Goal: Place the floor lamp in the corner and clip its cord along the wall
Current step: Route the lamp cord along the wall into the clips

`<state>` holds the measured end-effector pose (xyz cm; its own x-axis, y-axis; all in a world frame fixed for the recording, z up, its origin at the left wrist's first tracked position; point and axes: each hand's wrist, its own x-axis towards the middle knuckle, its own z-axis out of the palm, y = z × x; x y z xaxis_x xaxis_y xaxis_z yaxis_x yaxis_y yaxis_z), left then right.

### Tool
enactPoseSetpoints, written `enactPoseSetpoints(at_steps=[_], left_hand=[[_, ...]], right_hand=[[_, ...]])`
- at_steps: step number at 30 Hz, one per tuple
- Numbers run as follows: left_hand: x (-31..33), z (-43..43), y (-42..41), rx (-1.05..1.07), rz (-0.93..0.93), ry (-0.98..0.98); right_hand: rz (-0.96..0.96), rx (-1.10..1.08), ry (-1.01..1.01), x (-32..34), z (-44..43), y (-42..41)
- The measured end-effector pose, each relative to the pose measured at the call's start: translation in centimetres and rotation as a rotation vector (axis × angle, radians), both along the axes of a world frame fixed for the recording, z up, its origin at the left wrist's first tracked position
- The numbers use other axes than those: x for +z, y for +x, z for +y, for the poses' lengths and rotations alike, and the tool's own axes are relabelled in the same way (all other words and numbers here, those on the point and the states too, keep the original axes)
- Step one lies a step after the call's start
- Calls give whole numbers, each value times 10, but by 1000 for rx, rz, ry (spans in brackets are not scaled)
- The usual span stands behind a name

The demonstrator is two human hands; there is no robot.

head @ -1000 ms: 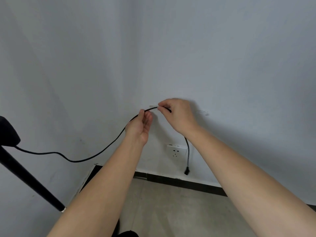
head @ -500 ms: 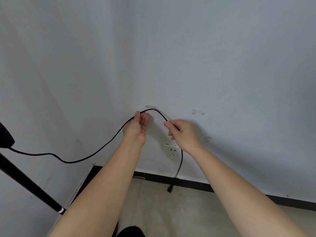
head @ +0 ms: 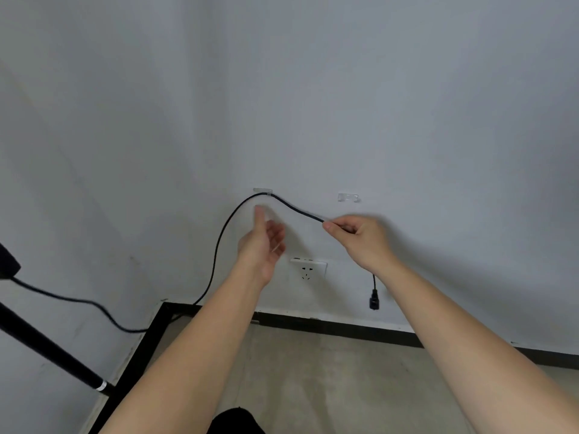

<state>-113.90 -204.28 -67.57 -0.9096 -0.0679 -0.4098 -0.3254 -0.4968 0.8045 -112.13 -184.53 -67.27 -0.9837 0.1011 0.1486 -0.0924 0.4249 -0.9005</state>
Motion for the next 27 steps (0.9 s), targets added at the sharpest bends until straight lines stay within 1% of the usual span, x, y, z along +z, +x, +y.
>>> enactPoseSetpoints(at_steps=[2, 3, 5, 7, 11, 13, 16, 19, 23, 25, 27], left_hand=[[8, 17, 3, -102, 110, -170], [11, 22, 3, -103, 161, -213], [17, 28, 1, -42, 193, -228], [20, 29, -2, 5, 183, -195], [17, 30, -4, -17, 181, -32], [16, 30, -4, -33, 190, 44], [15, 32, -3, -33, 196, 120], [14, 37, -1, -16, 190, 120], [14, 41, -1, 38, 186, 15], [15, 42, 0, 57, 181, -14], [16, 44, 1, 70, 163, 5]], right_hand=[[-14, 17, 26, 1, -1, -1], [-17, 21, 32, 1, -1, -1], [-26, 24, 29, 0, 1, 0], [-38, 38, 21, -3, 8, 4], [-45, 15, -3, -7, 33, 16], [-4, -18, -51, -3, 44, 19], [117, -72, -73, 12, 47, 17], [216, -146, 19, 29, 41, 10], [314, -219, 217, 45, 34, 6], [341, -246, 297, 49, 33, 6], [337, -255, 341, 50, 35, 8]])
